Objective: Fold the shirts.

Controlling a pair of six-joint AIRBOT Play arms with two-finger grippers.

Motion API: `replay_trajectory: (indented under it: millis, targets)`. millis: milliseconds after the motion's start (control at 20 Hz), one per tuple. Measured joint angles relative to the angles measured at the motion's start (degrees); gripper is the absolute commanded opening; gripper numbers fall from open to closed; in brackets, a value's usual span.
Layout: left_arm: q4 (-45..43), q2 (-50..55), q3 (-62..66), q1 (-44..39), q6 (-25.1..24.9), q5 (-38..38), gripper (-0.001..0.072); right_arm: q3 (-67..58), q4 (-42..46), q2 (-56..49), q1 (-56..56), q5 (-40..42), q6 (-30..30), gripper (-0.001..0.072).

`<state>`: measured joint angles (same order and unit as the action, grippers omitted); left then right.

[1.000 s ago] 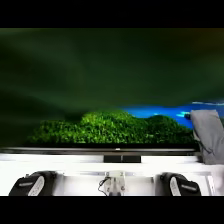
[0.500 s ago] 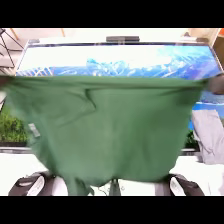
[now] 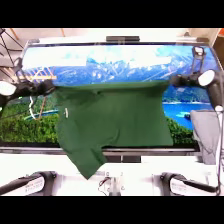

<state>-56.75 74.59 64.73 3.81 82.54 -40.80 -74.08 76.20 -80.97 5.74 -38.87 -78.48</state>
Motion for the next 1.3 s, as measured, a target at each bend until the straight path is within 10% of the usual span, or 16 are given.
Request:
replay_trajectory:
  millis: [400,850,1150,1250,1300]
  targets:
    - [4.7,17.8,12.5,-3.9,-2.2,9.7,0.004,-0.6,-0.6,-8.3,2.8,9.0,-8.1,0.0078]
    - [-7.3,14.2,11.1,-2.0,-1.6,-18.0,0.0039,-0.6,1.6,-7.5,3.7,-14.3,-4.5,0.0078]
    - [-7.3,13.6,3.0,-2.6,0.6,-21.7,0.004,-0.5,2.3,-11.2,3.5,-21.4,-4.8,0.0079]
    - [-7.0,13.6,1.4,-2.7,1.1,-21.1,0.0044,-0.5,2.3,-12.3,3.5,-22.8,-5.4,0.0111]
    - [-6.8,13.6,0.8,-2.7,1.2,-20.9,0.0099,-0.5,2.2,-12.6,3.5,-23.5,-5.9,0.0343]
